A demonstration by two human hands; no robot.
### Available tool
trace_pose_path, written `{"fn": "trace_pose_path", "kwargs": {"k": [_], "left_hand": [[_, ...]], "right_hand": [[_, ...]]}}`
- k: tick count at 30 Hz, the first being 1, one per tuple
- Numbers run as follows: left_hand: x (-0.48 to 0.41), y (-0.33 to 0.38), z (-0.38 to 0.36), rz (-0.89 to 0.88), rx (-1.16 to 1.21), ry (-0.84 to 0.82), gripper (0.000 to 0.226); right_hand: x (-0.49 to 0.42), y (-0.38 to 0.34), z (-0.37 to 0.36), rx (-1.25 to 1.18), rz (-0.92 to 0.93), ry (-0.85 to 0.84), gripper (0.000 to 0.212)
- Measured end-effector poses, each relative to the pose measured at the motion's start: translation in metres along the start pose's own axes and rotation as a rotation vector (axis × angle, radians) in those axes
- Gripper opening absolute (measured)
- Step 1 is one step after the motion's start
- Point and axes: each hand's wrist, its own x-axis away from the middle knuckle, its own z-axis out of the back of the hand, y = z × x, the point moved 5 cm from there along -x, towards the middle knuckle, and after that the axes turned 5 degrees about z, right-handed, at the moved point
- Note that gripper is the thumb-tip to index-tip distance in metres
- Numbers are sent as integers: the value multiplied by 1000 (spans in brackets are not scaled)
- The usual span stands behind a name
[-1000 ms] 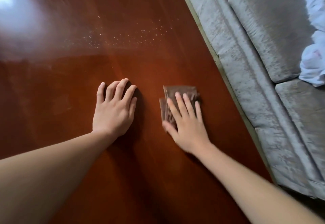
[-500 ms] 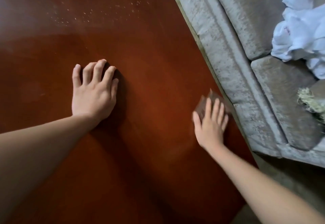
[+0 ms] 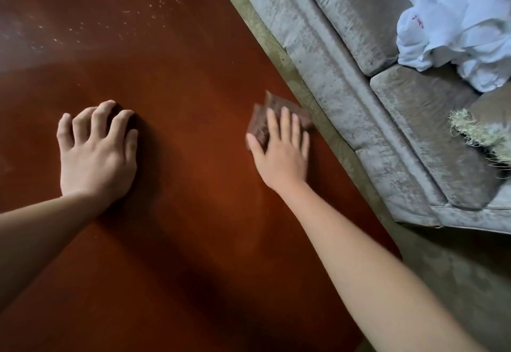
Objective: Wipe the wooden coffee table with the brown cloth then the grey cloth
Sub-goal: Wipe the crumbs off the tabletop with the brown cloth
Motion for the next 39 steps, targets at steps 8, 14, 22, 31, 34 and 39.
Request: {"fn": "trace_pose_path", "kwargs": {"k": [8,14,22,31,34,39], "left_hand": [[-2,-1,2,-4,-15,-22,52],[-2,-1,0,-13,-52,-6,51],[-2,-4,-3,-30,-126,2,51],[-2,-5,-6,-34,-114,9,50],[-2,-6,-7,-38,-109,23,51],[-3,-6,-9,-43,-103,32,52]], "right_hand": [[31,45,-8,52,-142,-75,91],[-109,-50,18,38,-1,5,86],[-151,-248,15,102,565,-29,81],[-182,-127,38,238,425,-55,88],[-197,-92,44,236,309,-75,88],[-223,-140,43,121,122,-48,88]]}}
